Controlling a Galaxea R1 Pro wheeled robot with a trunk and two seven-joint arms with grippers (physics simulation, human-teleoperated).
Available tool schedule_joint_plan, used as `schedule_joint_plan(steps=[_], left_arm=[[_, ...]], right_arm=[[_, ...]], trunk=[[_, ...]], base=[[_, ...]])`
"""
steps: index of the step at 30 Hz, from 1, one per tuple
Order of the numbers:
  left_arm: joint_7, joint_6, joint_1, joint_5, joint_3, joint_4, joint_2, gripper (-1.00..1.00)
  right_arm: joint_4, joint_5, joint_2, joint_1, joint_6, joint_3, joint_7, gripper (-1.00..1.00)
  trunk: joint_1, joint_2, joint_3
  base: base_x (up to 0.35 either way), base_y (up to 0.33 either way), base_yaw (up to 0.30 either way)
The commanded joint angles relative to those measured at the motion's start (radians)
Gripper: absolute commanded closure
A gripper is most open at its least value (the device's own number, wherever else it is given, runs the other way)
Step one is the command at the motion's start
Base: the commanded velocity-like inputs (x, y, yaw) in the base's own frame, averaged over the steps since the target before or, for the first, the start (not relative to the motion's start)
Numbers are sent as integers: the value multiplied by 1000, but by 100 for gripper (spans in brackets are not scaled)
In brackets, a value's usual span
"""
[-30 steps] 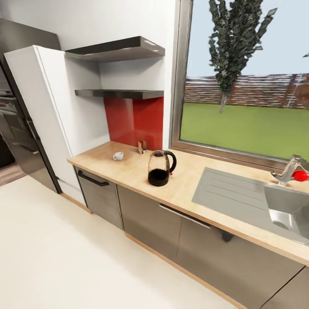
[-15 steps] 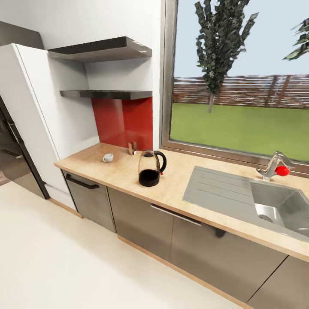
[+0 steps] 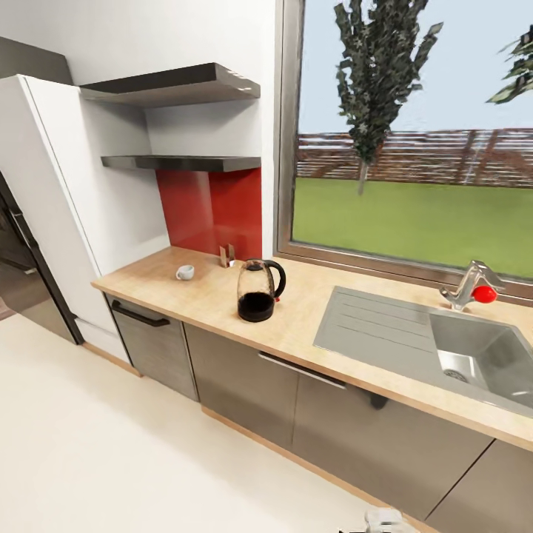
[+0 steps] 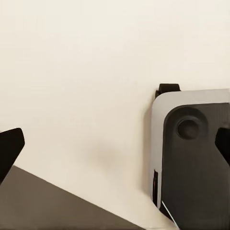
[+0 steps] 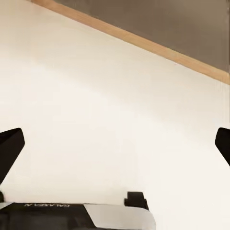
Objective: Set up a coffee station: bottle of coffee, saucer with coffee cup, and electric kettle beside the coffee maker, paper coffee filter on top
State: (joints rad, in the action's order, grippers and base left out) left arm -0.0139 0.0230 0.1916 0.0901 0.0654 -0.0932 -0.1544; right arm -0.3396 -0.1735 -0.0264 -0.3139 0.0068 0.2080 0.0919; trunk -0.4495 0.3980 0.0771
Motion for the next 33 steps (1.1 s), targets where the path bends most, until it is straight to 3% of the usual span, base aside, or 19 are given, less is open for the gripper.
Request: schedule_joint_plan(steps=[1, 4, 5, 7, 9, 14, 18, 20, 21, 22, 24, 27, 28, 31, 32, 33], left_arm=[[-1, 2, 0, 9, 7, 2, 0, -100], [-1, 1, -5, 9, 7, 8, 0, -100], [-1, 1, -6, 9, 8, 9, -1, -100], [-1, 0, -11, 8, 8, 16, -2, -100], [-1, 0, -21, 8, 10, 23, -3, -100], [-1, 0, -29, 8, 12, 27, -4, -100], [-1, 1, -29, 8, 12, 27, -2, -100], [-1, 1, -29, 8, 12, 26, -2, -100], [-1, 1, -29, 8, 11, 26, -1, -100], [-1, 2, -29, 8, 9, 26, -1, -100], [-1, 2, -29, 9, 9, 26, -1, -100], [-1, 4, -29, 10, 7, 26, 1, -100], [-2, 5, -29, 11, 6, 26, 2, -100], [-2, 5, -30, 10, 6, 28, 1, -100], [-2, 3, -30, 10, 7, 29, 0, -100], [-2, 2, -30, 10, 7, 29, 0, -100]], right_arm=[[-20, -11, -17, -1, 1, 7, 6, -100], [-106, -13, -88, -1, 2, -28, 8, -100], [-123, -13, -100, -1, 2, -42, 8, -100], [-181, -13, -129, -1, 3, -97, 9, -100], [-261, -11, -148, -1, 5, -185, 8, -100], [-402, -7, -148, -1, 6, -315, 7, -100], [-495, -5, -148, -1, 7, -347, 8, -100], [-603, -3, -148, -2, 10, -382, 9, -100], [-661, 2, -148, -2, 16, -420, 9, -100], [-792, 37, -148, -2, 63, -510, 7, -100], [-901, 93, -148, -2, 125, -554, 5, -100], [-1085, 182, -148, -11, 237, -580, -7, -100], [-1103, 186, -148, -21, 248, -579, -26, -100], [-1133, 193, -148, -77, 262, -553, -198, -100], [-1139, 194, -148, -106, 265, -498, -325, -100], [-1140, 193, -148, -111, 266, -434, -346, -100]], trunk=[[-1, 2, 2], [-1, 2, 2], [-1, 2, 2], [-1, 2, 2], [-1, 2, 2], [-1, 2, 2], [-1, 2, 2], [-1, 2, 2], [-1, 2, 2], [-1, 2, 2], [-1, 2, 2], [-1, 2, 2], [-1, 2, 2], [-1, 2, 2], [-1, 2, 2], [-1, 2, 2]], base=[[0, 0, 0], [0, 0, 0], [0, 0, 0], [9, 0, 0], [45, 0, 0], [75, 0, 0], [90, 0, 0], [93, 0, 0], [93, 0, 0], [93, 0, 0], [93, 0, 0], [75, 0, 0], [20, 0, 0], [9, 0, 0], [1, 0, 0], [0, 0, 0]])
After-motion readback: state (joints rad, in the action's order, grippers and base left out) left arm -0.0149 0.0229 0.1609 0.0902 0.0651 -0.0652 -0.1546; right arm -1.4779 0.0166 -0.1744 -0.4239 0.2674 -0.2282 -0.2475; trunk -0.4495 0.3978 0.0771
